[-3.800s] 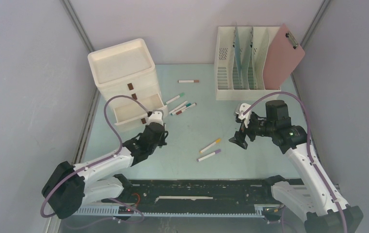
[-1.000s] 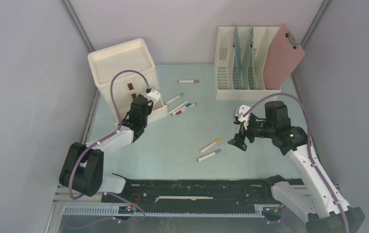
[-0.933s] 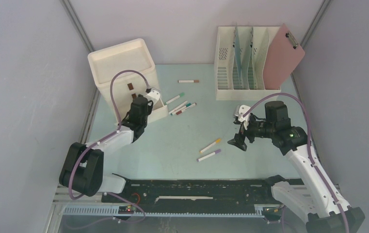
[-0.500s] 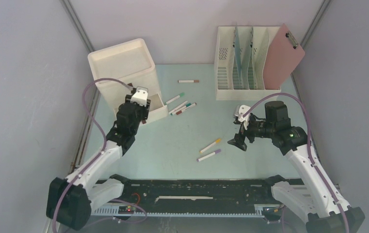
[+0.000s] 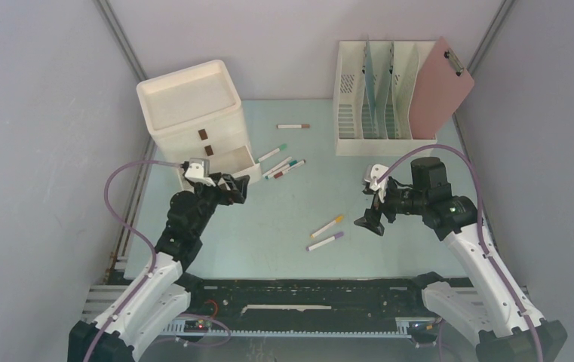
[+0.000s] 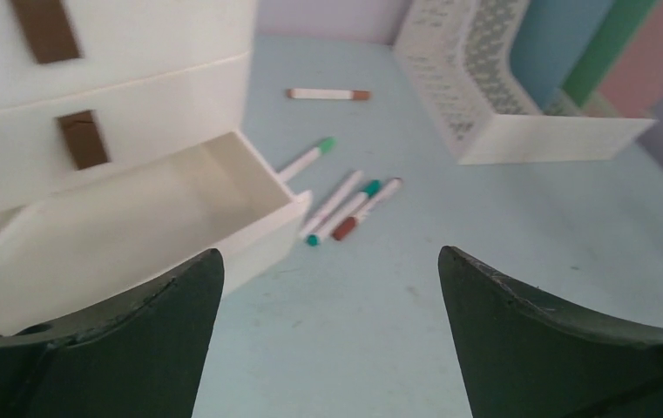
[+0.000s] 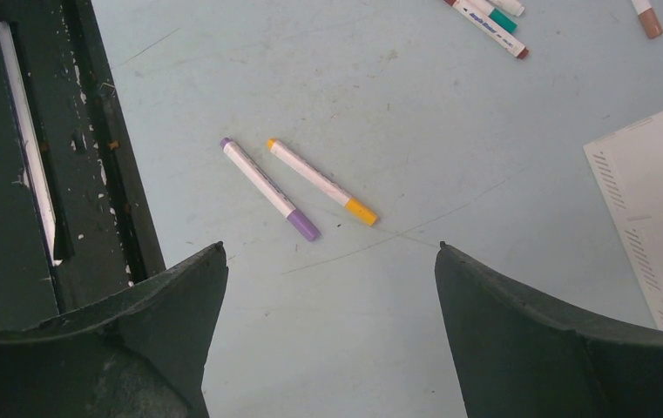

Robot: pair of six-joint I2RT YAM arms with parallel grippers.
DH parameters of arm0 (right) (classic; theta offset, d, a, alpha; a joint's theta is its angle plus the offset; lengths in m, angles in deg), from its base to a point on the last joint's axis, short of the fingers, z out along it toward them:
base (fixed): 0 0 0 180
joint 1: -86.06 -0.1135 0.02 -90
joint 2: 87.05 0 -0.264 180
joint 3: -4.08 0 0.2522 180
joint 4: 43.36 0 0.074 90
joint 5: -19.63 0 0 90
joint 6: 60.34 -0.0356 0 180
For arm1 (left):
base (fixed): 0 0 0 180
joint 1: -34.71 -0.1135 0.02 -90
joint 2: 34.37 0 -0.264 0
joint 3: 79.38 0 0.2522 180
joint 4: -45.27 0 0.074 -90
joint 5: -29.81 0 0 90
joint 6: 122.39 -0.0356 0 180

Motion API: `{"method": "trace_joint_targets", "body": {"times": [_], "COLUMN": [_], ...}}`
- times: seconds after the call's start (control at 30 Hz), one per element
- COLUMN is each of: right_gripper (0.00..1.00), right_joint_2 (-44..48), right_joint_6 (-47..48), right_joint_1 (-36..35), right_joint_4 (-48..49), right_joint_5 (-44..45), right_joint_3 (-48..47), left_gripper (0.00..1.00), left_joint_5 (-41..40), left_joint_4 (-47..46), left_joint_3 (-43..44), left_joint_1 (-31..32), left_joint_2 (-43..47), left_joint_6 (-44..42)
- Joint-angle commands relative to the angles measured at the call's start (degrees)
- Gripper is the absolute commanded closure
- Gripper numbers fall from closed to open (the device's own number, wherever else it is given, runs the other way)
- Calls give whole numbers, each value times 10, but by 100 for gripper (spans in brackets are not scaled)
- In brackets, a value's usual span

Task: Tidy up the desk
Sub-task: Place the stationery in the drawer.

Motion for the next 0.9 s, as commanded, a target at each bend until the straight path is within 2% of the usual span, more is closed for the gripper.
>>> {"method": "trace_joint_targets", "body": {"times": [0.0, 0.37, 0.57, 0.7, 0.87], "right_gripper": [4, 4, 3, 0, 0], "right_joint_2": [1, 1, -16, -46, -49], "right_joint_6": [12, 30, 81, 148, 265], "right_joint_1": [-4, -4, -5, -11, -68], "right_joint_4": [1, -11, -50, -84, -78], "right_joint_5": [-10, -16, -58, -83, -34], "right_joint_3": [-22, -22, -21, -13, 20], "left_gripper": [0, 0, 0, 0, 0], "left_joint_5": [123, 269, 246, 242, 238], "left_joint_4": [-36, -44, -54, -68, -76], "left_joint_3": [3, -12, -31, -49, -83], "left_joint_1": [0, 9, 69, 81, 80], "left_joint_2": [2, -25, -27, -16, 23], "left_joint_6": [107, 220, 218, 228, 233]}}
